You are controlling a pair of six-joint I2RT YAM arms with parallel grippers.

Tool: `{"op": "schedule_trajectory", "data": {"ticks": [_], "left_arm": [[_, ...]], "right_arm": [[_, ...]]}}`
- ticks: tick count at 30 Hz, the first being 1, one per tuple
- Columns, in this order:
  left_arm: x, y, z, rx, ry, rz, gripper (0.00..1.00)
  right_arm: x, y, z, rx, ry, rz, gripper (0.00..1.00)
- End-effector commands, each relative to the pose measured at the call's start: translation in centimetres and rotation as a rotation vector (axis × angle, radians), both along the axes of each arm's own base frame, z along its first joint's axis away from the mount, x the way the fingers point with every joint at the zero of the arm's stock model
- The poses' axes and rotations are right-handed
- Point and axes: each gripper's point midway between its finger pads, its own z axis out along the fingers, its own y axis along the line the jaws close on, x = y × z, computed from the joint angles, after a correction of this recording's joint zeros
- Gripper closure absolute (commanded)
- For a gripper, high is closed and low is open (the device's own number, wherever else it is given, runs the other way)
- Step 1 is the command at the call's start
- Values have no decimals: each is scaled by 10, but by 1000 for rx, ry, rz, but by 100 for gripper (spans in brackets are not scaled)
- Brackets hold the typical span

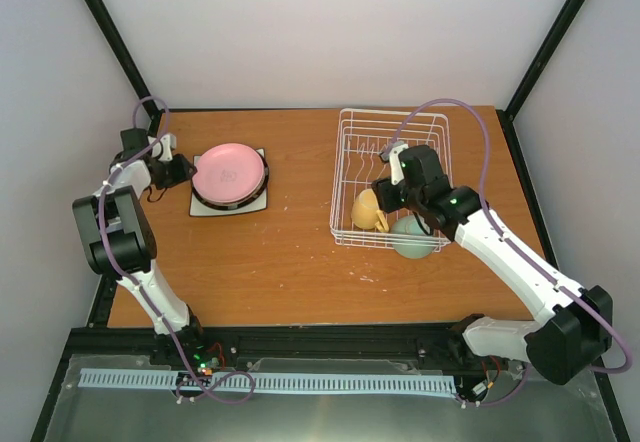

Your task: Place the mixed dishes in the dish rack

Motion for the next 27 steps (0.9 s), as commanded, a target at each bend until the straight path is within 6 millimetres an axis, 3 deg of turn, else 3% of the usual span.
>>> {"op": "schedule_trajectory", "data": {"ticks": [1,18,27], "left_arm": [[4,0,-7,18,-5,-11,72],[9,-3,-28,19,34,-24,76],[8,-4,-27,23,36,-28,91]], "right_arm": [[0,-2,21,24,-50,1,42],[1,-1,19,17,-47,7,42],[1,0,20,21,-46,10,42]]}}
